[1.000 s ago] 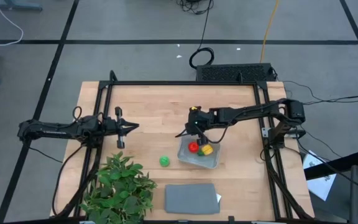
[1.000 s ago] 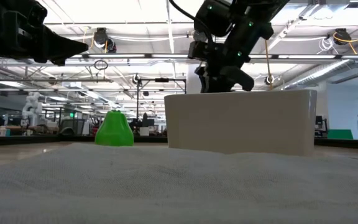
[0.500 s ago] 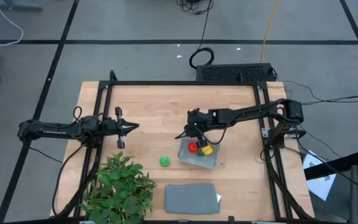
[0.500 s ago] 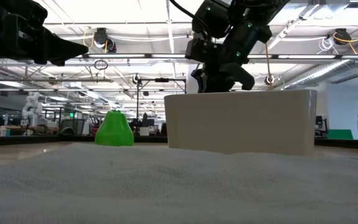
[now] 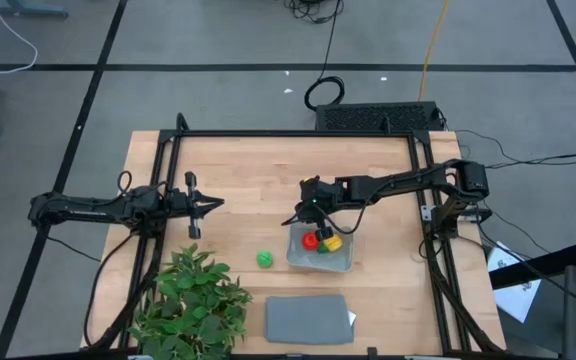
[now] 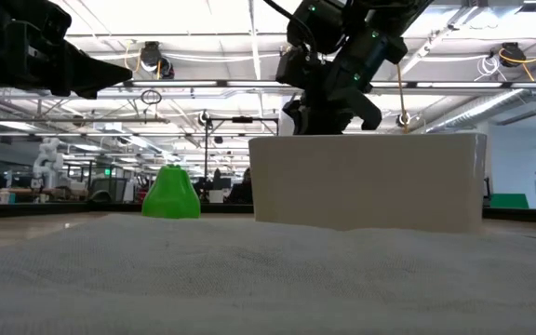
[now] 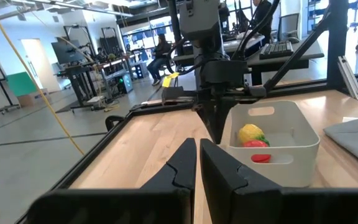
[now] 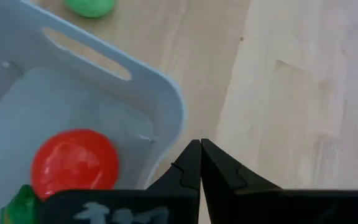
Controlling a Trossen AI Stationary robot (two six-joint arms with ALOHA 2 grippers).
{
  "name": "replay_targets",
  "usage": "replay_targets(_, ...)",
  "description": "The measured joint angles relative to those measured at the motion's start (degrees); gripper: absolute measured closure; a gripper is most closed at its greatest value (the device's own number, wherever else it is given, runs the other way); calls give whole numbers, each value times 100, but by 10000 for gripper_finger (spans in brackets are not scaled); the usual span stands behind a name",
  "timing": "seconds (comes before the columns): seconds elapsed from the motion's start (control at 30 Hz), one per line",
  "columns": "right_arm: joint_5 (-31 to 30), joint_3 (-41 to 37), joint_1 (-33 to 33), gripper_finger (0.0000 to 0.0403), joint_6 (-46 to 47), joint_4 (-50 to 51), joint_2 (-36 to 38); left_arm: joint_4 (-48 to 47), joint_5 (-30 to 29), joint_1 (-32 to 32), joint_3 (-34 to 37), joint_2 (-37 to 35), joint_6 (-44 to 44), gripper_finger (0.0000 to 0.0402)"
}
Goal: Pick and placing Produce into tupperware
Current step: Adjust the gray bin on the table, then put the green pear into the gray bin
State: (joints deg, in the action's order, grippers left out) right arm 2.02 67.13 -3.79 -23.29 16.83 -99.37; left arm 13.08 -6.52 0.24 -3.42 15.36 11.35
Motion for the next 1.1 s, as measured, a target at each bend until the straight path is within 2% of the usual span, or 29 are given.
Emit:
replay_targets(0.13, -505, 0, -1, 403, -5, -12, 100, -2, -2, -1, 0, -1, -11, 376)
replay_targets(0.3, -484, 0, -37, 403, 157, 128, 446, -6, -3, 0, 0, -1, -88, 376)
replay_targets(0.53, 133, 4, -33, 403, 572, 226, 1314, -6, -3, 1, 0, -1, -138, 376)
replay_targets(0.87, 107, 7, -24, 403, 1210, 183, 2568, -2, -4, -1, 0, -1, -138, 376)
replay_targets(1.1, -378, 7, -73, 403, 1685, 501, 3400, -2, 5, -1, 0, 0, -143, 376)
